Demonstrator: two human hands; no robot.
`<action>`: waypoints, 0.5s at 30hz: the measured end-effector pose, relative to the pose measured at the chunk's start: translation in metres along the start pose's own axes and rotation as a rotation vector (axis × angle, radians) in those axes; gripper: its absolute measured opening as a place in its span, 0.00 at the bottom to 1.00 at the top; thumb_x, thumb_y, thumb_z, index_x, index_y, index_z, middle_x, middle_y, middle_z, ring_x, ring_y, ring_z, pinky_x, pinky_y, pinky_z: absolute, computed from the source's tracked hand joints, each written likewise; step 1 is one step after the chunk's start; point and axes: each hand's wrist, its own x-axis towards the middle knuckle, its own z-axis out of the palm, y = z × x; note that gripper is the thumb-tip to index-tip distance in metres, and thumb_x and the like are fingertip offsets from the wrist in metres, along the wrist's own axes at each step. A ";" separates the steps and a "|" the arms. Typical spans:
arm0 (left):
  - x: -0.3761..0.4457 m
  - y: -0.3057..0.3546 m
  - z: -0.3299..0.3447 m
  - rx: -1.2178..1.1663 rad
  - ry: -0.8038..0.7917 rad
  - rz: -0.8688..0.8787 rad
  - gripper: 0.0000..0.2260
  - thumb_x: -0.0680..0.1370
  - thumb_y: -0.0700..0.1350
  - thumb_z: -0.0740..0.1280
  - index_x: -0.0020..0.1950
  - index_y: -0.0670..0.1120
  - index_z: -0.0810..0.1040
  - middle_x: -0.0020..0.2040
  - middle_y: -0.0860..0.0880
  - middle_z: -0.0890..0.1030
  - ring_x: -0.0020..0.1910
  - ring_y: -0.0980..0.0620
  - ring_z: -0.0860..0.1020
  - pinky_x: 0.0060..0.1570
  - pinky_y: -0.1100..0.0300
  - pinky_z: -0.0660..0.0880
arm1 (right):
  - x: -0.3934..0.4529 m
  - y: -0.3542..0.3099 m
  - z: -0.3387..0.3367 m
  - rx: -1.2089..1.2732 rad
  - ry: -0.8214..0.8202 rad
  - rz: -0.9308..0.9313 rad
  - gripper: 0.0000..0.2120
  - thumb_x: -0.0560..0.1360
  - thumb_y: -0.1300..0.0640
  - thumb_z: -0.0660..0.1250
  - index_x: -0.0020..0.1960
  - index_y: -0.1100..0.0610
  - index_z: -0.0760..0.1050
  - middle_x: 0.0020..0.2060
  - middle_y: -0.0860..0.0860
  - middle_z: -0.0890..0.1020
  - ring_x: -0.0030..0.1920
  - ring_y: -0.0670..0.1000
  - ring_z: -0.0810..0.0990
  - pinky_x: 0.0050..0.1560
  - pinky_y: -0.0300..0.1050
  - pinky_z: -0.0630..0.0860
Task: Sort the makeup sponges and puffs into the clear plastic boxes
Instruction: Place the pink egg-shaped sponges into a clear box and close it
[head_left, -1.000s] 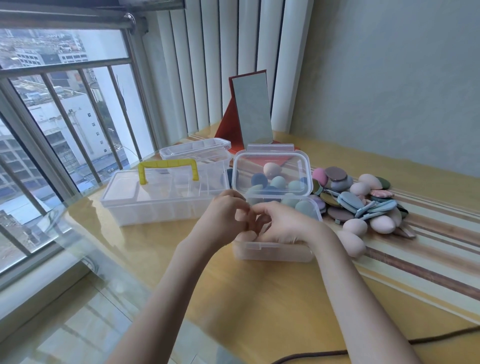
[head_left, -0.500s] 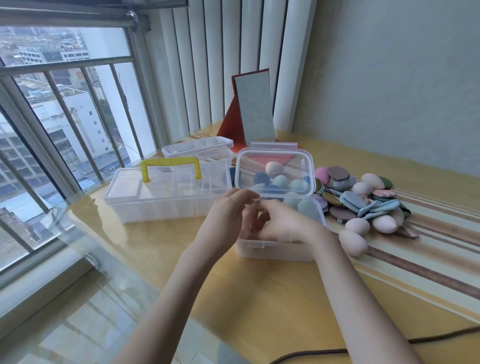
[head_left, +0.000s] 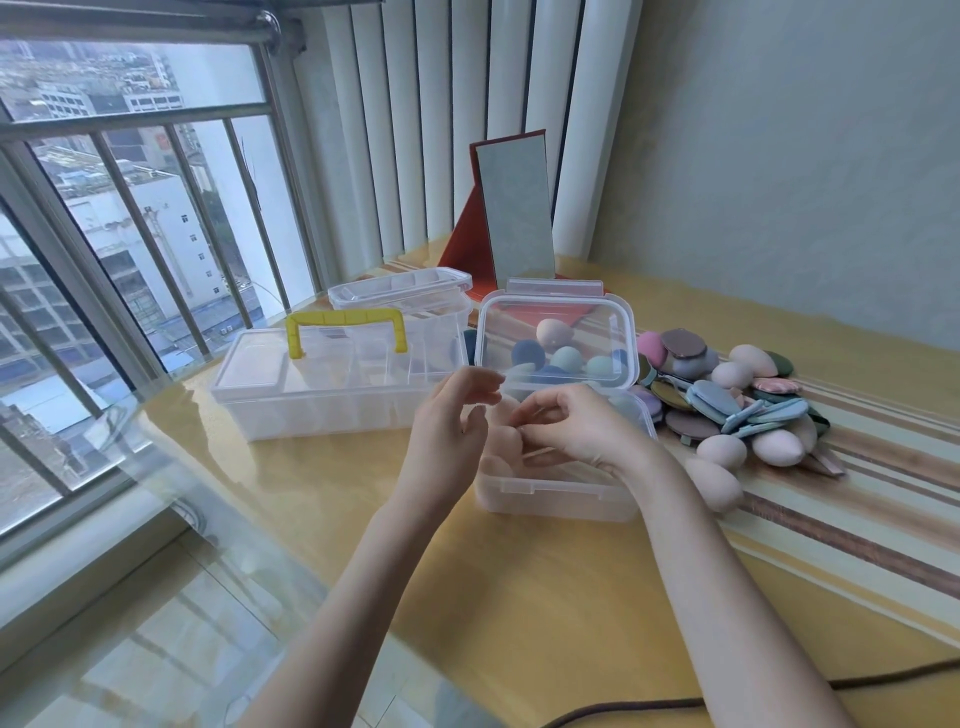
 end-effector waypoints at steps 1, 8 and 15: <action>0.000 0.000 -0.001 0.020 -0.021 0.000 0.18 0.71 0.27 0.60 0.48 0.50 0.75 0.47 0.54 0.79 0.48 0.62 0.77 0.47 0.73 0.71 | 0.001 0.001 0.000 -0.040 -0.015 -0.013 0.07 0.77 0.67 0.66 0.51 0.59 0.80 0.45 0.58 0.85 0.43 0.51 0.85 0.43 0.43 0.83; 0.007 0.002 -0.009 0.206 -0.239 0.029 0.03 0.71 0.42 0.72 0.42 0.50 0.83 0.44 0.57 0.79 0.46 0.61 0.75 0.46 0.72 0.69 | 0.007 0.008 0.005 -0.377 0.151 -0.071 0.08 0.74 0.62 0.69 0.41 0.53 0.73 0.36 0.53 0.82 0.36 0.52 0.82 0.45 0.55 0.82; 0.015 0.016 -0.012 0.597 -0.326 0.094 0.04 0.74 0.50 0.68 0.47 0.56 0.82 0.46 0.58 0.81 0.53 0.56 0.74 0.55 0.58 0.63 | 0.003 -0.001 0.008 -0.569 0.125 -0.256 0.27 0.77 0.66 0.62 0.65 0.37 0.69 0.35 0.41 0.72 0.35 0.42 0.74 0.40 0.44 0.77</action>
